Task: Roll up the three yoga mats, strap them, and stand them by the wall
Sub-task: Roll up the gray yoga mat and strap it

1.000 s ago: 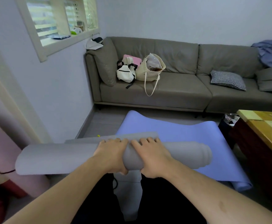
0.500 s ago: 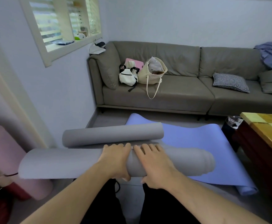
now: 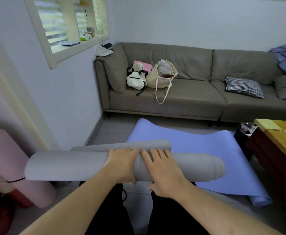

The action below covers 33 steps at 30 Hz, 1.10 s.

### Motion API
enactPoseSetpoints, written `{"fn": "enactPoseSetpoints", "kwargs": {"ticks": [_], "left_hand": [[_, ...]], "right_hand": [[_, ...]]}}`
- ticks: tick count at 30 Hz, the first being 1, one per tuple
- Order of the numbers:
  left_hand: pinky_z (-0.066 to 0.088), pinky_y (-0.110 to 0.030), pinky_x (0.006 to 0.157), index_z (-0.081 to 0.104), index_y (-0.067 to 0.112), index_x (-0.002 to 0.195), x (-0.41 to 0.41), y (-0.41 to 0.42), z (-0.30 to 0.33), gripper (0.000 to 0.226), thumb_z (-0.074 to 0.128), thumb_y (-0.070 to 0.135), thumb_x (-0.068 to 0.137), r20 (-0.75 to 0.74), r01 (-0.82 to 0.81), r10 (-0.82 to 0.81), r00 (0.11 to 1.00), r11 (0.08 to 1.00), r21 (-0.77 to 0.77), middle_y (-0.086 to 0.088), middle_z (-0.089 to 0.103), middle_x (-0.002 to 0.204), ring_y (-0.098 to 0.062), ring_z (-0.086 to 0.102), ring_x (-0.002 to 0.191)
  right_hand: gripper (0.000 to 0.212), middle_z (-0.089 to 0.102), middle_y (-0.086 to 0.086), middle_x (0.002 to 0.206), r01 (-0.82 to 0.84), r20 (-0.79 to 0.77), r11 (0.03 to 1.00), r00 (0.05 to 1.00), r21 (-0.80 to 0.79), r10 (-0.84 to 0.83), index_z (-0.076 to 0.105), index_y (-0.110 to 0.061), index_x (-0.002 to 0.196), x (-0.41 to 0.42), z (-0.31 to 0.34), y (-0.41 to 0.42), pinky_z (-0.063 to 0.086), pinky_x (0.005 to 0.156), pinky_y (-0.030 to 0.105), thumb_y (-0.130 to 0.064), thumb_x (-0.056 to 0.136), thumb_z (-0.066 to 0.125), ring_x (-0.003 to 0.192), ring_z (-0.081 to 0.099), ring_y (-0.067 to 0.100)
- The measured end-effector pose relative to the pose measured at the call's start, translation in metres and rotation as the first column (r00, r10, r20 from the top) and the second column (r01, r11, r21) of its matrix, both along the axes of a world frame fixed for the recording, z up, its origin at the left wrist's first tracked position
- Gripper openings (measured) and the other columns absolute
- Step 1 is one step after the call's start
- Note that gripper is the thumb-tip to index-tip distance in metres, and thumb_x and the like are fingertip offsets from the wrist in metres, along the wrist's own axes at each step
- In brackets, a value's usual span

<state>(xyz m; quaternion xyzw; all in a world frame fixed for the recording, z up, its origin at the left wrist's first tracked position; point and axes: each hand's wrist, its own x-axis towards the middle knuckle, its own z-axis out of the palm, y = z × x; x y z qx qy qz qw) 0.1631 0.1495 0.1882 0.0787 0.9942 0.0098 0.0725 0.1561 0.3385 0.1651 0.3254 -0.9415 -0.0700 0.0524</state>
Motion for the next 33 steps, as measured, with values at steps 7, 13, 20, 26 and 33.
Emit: {"fn": "enactPoseSetpoints", "kwargs": {"ticks": [7, 13, 20, 26, 33], "left_hand": [[0.033, -0.051, 0.109, 0.03, 0.028, 0.14, 0.017, 0.004, -0.02, 0.09, 0.08, 0.044, 0.066, -0.161, -0.02, -0.001, 0.987, 0.992, -0.127, -0.002, 0.046, 0.135, -0.026, 0.05, 0.125], [0.037, -0.048, 0.101, 0.034, 0.029, 0.132, 0.011, -0.004, -0.004, 0.087, 0.084, 0.045, 0.064, -0.093, -0.001, -0.009, 0.996, 0.994, -0.108, 0.005, 0.053, 0.132, -0.024, 0.053, 0.125], [0.04, -0.043, 0.083, 0.037, 0.032, 0.115, 0.008, -0.007, 0.006, 0.081, 0.086, 0.05, 0.053, 0.005, 0.026, -0.025, 1.0, 0.999, -0.044, 0.011, 0.054, 0.11, -0.02, 0.059, 0.1], [0.043, -0.042, 0.093, 0.039, 0.033, 0.123, 0.005, -0.01, 0.003, 0.087, 0.082, 0.06, 0.053, 0.046, 0.025, -0.024, 0.999, 0.999, -0.026, 0.008, 0.053, 0.115, -0.02, 0.056, 0.108], [0.04, -0.041, 0.089, 0.038, 0.028, 0.122, 0.009, -0.022, -0.004, 0.087, 0.077, 0.062, 0.052, -0.058, -0.006, -0.001, 0.998, 0.993, -0.115, 0.004, 0.056, 0.118, -0.024, 0.057, 0.106]], "right_hand": [[0.093, 0.055, 0.01, 0.127, 0.059, 0.045, 0.998, 0.997, -0.002, -0.059, 0.028, -0.02, 0.144, -0.009, 0.002, -0.007, 0.044, 0.097, 0.049, -0.038, 0.071, 0.083, 0.111, 0.056, 0.034], [0.076, 0.056, -0.001, 0.114, 0.024, 0.169, 0.998, 0.986, -0.053, -0.014, 0.037, -0.028, 0.126, -0.02, 0.022, 0.0, 0.038, 0.08, 0.04, -0.037, 0.065, 0.081, 0.103, 0.057, 0.027], [0.127, 0.047, 0.011, 0.136, 0.007, 0.035, 0.999, 0.999, 0.04, -0.009, 0.019, -0.015, 0.156, 0.007, 0.016, -0.003, 0.041, 0.107, 0.049, -0.062, 0.062, 0.091, 0.122, 0.05, 0.033], [0.084, 0.054, 0.004, 0.115, 0.015, 0.135, 1.0, 0.991, -0.028, -0.011, 0.03, -0.026, 0.126, -0.009, 0.019, -0.005, 0.042, 0.086, 0.045, -0.046, 0.065, 0.084, 0.103, 0.056, 0.03], [0.088, 0.051, 0.004, 0.121, 0.041, 0.199, 0.998, 0.98, -0.045, -0.032, 0.034, -0.024, 0.134, -0.014, 0.025, -0.008, 0.043, 0.092, 0.044, -0.047, 0.066, 0.084, 0.109, 0.053, 0.03]]}}
